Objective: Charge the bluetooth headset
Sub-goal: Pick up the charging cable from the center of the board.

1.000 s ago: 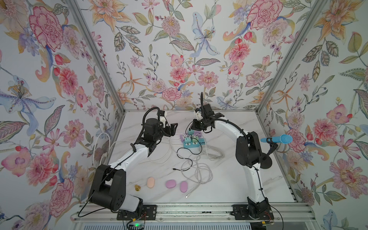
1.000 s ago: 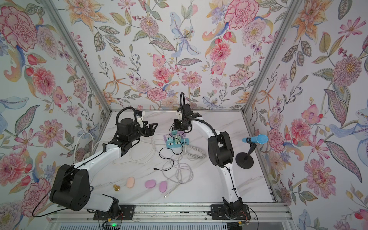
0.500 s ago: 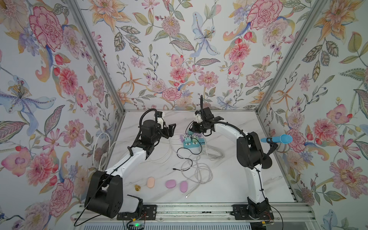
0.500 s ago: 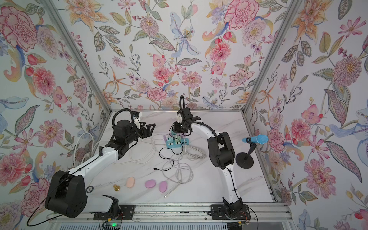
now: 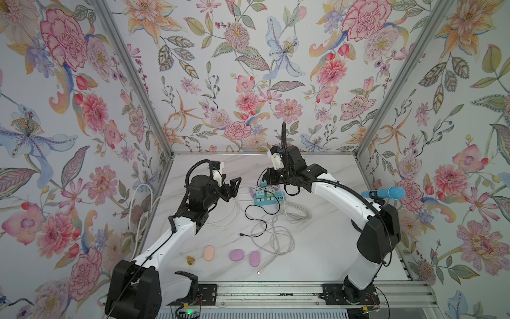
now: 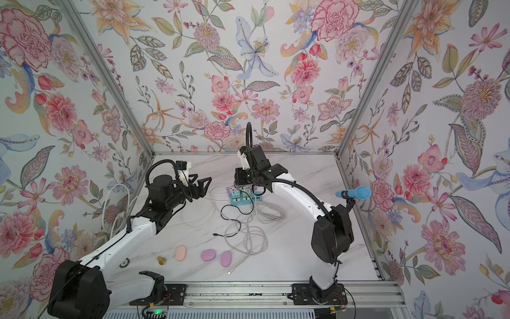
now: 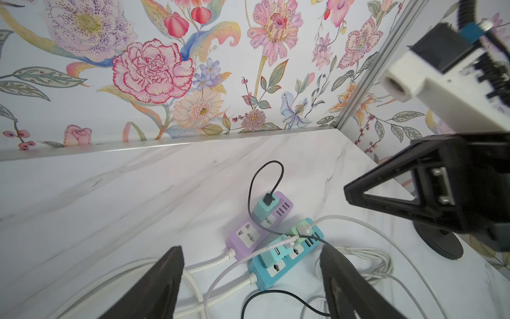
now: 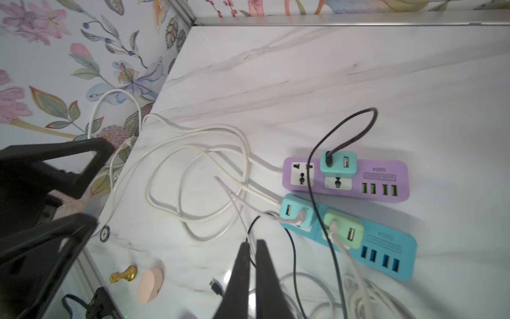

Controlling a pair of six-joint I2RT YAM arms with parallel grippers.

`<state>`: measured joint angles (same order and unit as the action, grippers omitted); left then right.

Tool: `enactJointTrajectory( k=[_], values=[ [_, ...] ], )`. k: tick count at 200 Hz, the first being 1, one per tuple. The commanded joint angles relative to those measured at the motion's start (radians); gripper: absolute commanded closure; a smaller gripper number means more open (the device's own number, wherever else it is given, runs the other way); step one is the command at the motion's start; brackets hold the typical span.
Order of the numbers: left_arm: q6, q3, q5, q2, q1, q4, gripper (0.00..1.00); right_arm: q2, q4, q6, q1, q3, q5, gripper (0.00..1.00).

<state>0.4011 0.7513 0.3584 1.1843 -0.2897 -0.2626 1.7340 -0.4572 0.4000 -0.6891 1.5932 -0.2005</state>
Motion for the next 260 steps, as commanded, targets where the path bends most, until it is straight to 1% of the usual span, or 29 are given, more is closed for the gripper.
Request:
enactJointTrajectory(
  k=[1,8,20,36,46,50,60,73,86,115,130,138,176,210,260],
  values=[
    [-0.011,-0.018,-0.046,-0.058,0.01,0.079,0.18,-0.053,-0.049,-0.048,-0.097,-0.091,0.087,0.71],
    [-0.009,-0.019,-0.062,-0.072,0.011,0.104,0.17,-0.071,-0.051,-0.079,-0.135,-0.121,0.113,0.66],
    [-0.014,-0.025,-0.06,-0.095,0.011,0.138,0.16,-0.099,-0.058,-0.133,-0.203,-0.17,0.166,0.64],
    [-0.025,-0.033,-0.062,-0.122,0.013,0.17,0.15,-0.123,-0.053,-0.219,-0.285,-0.23,0.212,0.69],
    [-0.029,-0.037,-0.068,-0.141,0.015,0.186,0.15,-0.128,-0.035,-0.248,-0.324,-0.267,0.24,0.73],
    [-0.03,-0.04,-0.069,-0.149,0.015,0.189,0.15,-0.128,-0.027,-0.254,-0.334,-0.283,0.238,0.73],
    [-0.027,-0.048,-0.073,-0.167,0.019,0.194,0.15,-0.127,-0.014,-0.269,-0.348,-0.309,0.187,0.74],
    [-0.02,-0.058,-0.078,-0.188,0.021,0.195,0.14,-0.126,0.017,-0.259,-0.358,-0.351,0.162,0.73],
    [-0.009,-0.068,-0.084,-0.203,0.021,0.2,0.13,-0.128,0.046,-0.247,-0.363,-0.392,0.164,0.69],
    [0.006,-0.096,-0.078,-0.221,0.023,0.217,0.12,-0.115,0.049,-0.263,-0.381,-0.461,0.266,0.57],
    [0.014,-0.111,-0.075,-0.233,0.025,0.222,0.12,-0.099,0.08,-0.312,-0.4,-0.496,0.328,0.53],
    [0.016,-0.118,-0.069,-0.242,0.028,0.226,0.11,-0.087,0.109,-0.342,-0.407,-0.514,0.342,0.51],
    [0.02,-0.135,-0.071,-0.275,0.032,0.295,0.12,0.011,0.122,-0.418,-0.411,-0.49,0.35,0.51],
    [0.053,-0.169,-0.082,-0.319,0.034,0.316,0.11,0.081,0.133,-0.483,-0.406,-0.458,0.387,0.53],
    [0.081,-0.198,-0.103,-0.383,0.035,0.334,0.11,0.119,0.15,-0.513,-0.353,-0.443,0.345,0.54]
  ],
)
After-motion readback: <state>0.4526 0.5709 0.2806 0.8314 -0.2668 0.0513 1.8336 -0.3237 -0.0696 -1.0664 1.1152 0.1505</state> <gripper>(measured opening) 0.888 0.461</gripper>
